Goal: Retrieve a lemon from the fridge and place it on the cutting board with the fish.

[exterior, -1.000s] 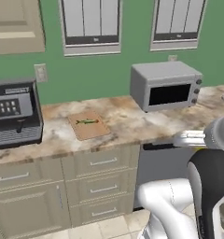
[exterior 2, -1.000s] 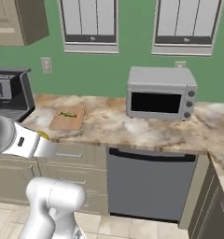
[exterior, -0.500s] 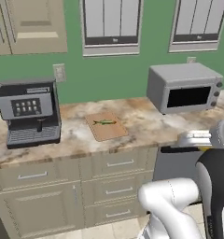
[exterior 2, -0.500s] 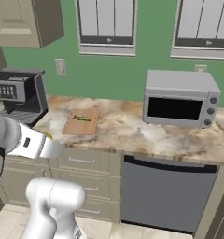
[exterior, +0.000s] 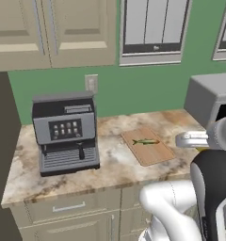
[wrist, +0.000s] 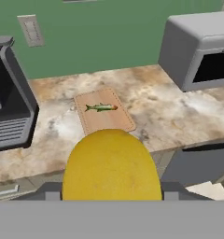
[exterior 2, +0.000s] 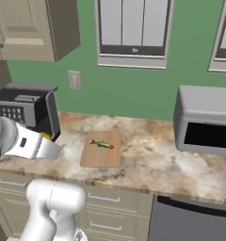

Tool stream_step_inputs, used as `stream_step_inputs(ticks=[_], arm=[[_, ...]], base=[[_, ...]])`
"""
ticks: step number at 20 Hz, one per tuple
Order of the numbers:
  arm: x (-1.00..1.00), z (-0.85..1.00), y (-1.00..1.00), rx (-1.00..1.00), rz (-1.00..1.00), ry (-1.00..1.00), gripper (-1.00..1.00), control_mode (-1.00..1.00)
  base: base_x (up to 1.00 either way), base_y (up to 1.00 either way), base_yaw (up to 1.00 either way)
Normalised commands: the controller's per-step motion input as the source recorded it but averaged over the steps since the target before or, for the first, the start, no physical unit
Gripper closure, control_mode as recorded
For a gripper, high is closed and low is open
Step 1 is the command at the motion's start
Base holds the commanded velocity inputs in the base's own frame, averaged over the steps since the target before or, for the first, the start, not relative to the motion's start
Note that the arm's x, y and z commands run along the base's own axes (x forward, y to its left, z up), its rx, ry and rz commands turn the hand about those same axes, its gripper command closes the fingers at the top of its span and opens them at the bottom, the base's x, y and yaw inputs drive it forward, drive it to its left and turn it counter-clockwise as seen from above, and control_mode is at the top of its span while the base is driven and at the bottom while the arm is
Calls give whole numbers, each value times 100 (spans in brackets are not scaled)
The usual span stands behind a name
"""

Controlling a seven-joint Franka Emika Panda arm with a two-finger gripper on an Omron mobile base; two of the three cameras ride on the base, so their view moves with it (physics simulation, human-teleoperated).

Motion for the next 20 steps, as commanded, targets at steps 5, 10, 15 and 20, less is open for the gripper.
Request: stream_step_inputs(ticks=[5, 10, 15, 20], arm=[[0, 0, 0, 0, 0, 0, 100, 100], [0, 0, 0, 0, 0, 3, 100, -100], [52, -19, -2, 3, -3, 32, 100, -100], [80, -57, -1, 14, -4, 28, 100, -100]], base=[[42, 5, 2], [1, 0, 0], [0, 0, 0], [0, 0, 0]])
